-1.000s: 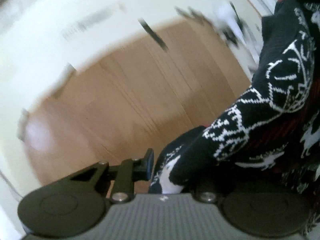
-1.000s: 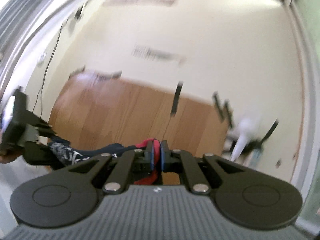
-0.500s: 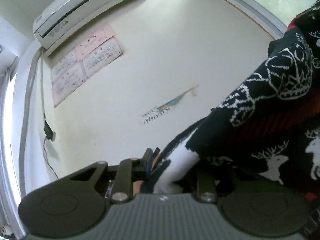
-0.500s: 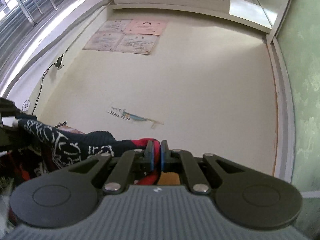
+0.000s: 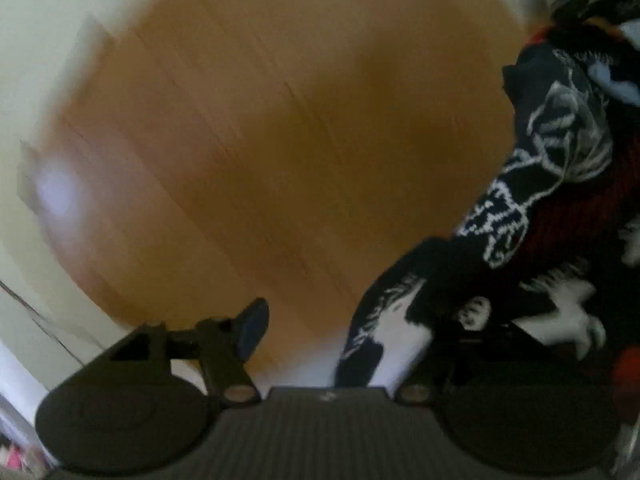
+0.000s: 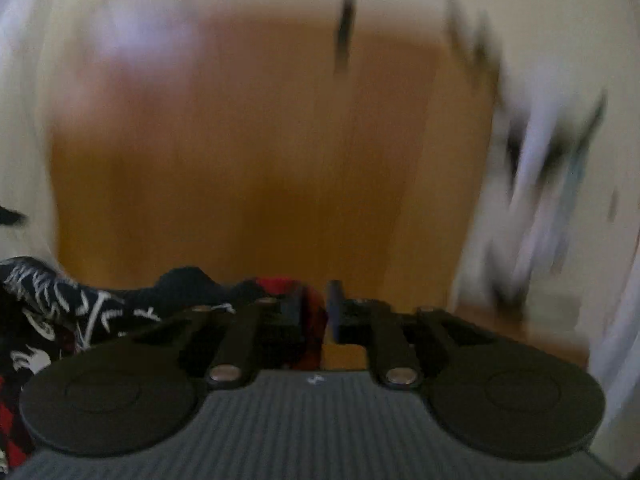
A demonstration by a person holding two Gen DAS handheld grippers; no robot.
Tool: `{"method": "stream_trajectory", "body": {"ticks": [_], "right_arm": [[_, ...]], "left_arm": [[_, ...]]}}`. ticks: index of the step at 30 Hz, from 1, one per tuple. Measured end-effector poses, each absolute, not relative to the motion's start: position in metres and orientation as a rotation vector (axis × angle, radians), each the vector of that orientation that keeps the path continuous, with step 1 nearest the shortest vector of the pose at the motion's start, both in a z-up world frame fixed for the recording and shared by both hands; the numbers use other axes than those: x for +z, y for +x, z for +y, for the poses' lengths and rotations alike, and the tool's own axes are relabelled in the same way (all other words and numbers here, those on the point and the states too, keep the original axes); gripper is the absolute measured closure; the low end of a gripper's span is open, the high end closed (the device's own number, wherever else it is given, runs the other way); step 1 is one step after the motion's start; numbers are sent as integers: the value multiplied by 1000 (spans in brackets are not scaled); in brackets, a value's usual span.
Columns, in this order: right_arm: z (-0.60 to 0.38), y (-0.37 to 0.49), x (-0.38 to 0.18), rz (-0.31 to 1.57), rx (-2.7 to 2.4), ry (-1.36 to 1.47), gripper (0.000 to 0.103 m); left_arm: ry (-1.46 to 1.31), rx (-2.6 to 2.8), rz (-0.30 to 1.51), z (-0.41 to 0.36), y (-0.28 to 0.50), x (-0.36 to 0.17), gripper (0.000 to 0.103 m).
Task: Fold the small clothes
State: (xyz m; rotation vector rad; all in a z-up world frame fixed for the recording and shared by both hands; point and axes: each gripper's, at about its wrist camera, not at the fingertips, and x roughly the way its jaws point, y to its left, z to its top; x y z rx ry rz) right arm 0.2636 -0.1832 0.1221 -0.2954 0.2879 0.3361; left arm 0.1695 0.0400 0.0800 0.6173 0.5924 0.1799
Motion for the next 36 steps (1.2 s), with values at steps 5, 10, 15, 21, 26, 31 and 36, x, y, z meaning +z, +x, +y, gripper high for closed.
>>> {"method": "stream_trajectory", "body": {"ticks": [5,10,15,21,26,31,36], "right_arm": [[-219,255,31,525,404,-249,57],[-271,208,1,692,442,-62,37],[-269,156,4,681,565,5,15],[-240,129,-20,706,605,-263,95],[-297,183,35,518,259,-291,97],[-359,238,51,493,-212,-236,82],[-299,177,49,474,297,-70,33]], "left_arm": [[509,145,699,68,151,14,29],[419,55,651,80,88,22,7],[361,35,615,93,51,39,0],[191,-19,667,92,1,26,0],[169,-28,672,87,-29,20,0],[131,-47,668,88,-47,22,0],[148,-86,709,74,-53,10,2]]}}
